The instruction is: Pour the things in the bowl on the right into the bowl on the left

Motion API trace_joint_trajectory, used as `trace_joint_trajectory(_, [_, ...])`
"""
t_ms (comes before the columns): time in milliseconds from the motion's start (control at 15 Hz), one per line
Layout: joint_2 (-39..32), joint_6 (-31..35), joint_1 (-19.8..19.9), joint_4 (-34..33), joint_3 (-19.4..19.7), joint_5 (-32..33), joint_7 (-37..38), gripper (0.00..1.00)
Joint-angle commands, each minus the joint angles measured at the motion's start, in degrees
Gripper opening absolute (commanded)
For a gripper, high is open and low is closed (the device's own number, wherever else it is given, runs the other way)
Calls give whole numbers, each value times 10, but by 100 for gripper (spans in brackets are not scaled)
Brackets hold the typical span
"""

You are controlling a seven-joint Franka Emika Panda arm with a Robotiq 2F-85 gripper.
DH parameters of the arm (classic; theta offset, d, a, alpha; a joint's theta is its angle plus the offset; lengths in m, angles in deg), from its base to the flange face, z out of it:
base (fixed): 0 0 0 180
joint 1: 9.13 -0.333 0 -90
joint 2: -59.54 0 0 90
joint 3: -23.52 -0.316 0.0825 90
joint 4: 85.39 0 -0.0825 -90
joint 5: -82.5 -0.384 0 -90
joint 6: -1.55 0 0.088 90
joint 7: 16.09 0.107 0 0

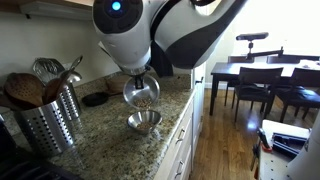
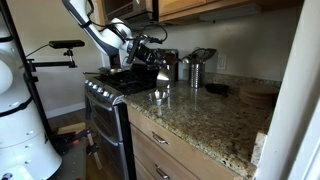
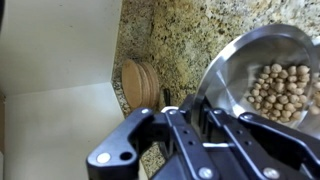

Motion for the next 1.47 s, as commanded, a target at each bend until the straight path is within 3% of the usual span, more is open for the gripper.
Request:
trace_joint_trajectory(0, [7,-29,-11,14,-4,26,28,2])
trace_joint_trajectory(1400, [-5,-119,-31,24,-26,80,68,2])
